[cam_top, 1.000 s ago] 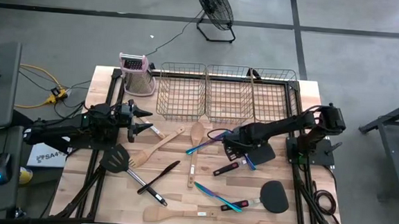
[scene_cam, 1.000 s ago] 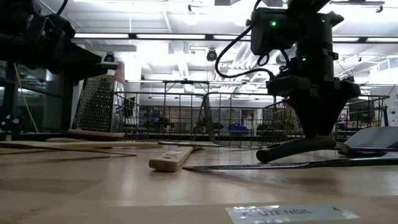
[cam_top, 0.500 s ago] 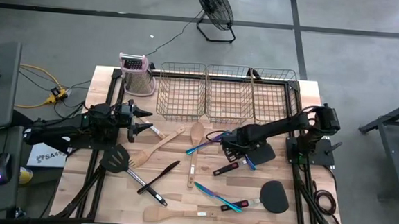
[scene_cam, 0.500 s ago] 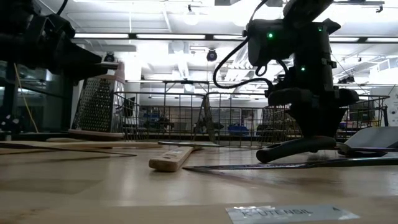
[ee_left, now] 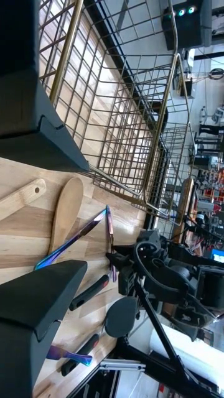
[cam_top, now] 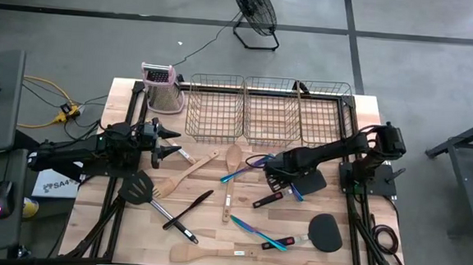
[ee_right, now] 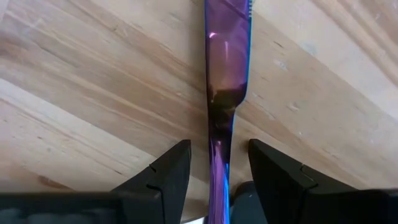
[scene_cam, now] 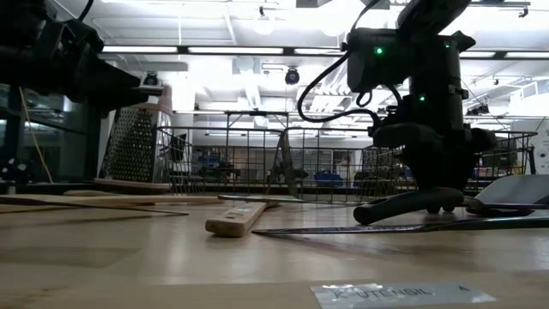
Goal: Pick & Place Kitchen Items
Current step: Put the top right blue table knife into the right mesh basket
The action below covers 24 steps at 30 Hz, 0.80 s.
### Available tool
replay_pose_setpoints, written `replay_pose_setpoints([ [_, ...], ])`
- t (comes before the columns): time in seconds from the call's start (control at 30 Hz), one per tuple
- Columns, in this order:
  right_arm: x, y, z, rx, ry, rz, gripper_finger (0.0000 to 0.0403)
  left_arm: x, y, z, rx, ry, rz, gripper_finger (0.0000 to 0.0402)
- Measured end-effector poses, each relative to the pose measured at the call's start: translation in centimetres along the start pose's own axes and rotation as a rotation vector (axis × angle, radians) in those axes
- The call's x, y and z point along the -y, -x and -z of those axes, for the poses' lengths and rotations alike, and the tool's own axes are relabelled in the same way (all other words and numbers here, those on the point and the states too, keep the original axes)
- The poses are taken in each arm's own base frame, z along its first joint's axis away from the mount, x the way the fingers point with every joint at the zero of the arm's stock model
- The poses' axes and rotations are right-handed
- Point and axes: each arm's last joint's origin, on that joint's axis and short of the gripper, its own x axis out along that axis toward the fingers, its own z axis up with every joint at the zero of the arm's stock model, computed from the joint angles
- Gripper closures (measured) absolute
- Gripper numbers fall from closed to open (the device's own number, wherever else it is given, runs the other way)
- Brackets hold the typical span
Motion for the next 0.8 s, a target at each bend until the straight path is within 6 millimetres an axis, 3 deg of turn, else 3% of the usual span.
replay_pose_setpoints([
  [0.17,-0.05,-0.04,0.0,-0.01,0.011,-0.009,0.0263,0.0,0.0,0.01,0.0,0.0,0.0,0.0161],
  [0.53,-0.05,-0.13,0.05,-0.019,0.015,-0.01,0.0366,0.0,0.0,0.01,0.0,0.0,0.0,0.0161],
  [0.8,-0.04,-0.14,0.07,-0.023,0.018,-0.011,0.0374,0.0,0.0,0.0,0.0,0.0,0.0,0.0161],
])
